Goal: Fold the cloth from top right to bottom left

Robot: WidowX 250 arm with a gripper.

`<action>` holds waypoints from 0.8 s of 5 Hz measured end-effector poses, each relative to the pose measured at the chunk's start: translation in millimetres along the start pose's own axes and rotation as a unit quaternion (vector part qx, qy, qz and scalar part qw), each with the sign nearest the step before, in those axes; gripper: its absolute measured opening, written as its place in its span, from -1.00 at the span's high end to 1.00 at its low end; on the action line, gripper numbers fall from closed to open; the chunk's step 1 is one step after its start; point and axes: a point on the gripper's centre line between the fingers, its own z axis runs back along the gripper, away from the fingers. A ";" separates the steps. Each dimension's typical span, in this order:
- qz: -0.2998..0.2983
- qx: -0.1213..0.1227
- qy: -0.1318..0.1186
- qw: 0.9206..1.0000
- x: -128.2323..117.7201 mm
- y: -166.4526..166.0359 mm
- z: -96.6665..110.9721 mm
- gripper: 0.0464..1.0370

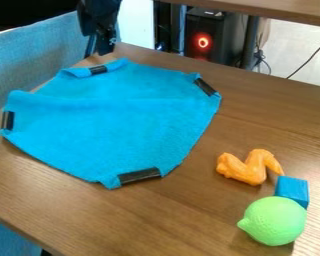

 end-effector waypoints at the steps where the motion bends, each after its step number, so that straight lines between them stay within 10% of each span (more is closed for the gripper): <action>1: 0.001 -0.019 0.013 1.000 -3.6 -10.4 -19.0 -0.93; 4: 0.097 -0.040 -0.122 0.987 41.3 -74.2 18.5 -0.93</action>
